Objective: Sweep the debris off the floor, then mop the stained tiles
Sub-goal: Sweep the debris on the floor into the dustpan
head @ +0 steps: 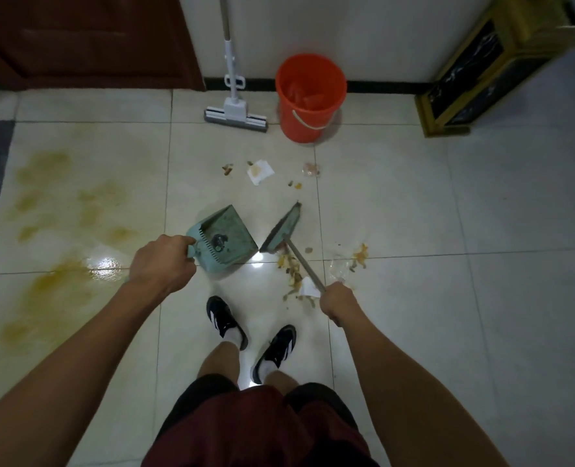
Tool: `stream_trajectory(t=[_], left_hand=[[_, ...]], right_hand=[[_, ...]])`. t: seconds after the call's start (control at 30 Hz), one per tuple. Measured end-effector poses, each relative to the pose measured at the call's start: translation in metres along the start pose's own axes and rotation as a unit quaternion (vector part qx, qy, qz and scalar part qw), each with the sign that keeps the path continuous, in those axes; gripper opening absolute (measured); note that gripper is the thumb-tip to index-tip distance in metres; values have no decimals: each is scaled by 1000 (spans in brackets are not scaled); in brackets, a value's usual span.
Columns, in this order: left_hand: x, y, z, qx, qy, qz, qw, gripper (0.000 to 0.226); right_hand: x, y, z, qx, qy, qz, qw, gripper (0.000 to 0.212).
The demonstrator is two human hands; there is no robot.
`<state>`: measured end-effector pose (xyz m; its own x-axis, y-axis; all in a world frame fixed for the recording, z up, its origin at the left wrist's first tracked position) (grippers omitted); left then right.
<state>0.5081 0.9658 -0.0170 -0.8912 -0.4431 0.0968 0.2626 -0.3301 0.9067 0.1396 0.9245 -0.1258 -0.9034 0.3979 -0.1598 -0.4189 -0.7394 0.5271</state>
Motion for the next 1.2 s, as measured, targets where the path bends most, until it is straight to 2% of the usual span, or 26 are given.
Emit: stream_trajectory(t=[0.23,0.47,0.7,0.83,1.0,1.2], left_hand=[[34,7,-8,2,-29,-12,1000,30],[20,27,-35,31,-25,1,999,29],[-28,54,-104,31,-15,2,999,24],[-66,76,-154,13,-3,5,1000,19],[-105,95,-200,-7,1,4,1000,24],[-147,110,-250,-8,6,24,1000,14]], right_hand=[[20,6,11,-5,0,-105,994,24],[-21,21,0,24,42,-139,989,26],[-115,36,-34,16,68,-147,987,39],[-190,37,-52,12,69,-144,987,34],[-281,31,-74,-5,71,-125,990,28],[-371,20,-104,-22,84,-123,989,35]])
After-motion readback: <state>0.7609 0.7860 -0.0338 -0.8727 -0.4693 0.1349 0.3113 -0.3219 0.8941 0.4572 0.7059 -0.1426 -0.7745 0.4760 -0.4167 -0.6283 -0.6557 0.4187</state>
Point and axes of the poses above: each hand's wrist, its own z-axis away from the middle knuckle, its own y-axis out of the back of the hand, x = y × z, the point moved 8 cm from there along -z, towards the middle knuckle, and after that the axes turned 2 degrees about z, right-handed, at the moved point
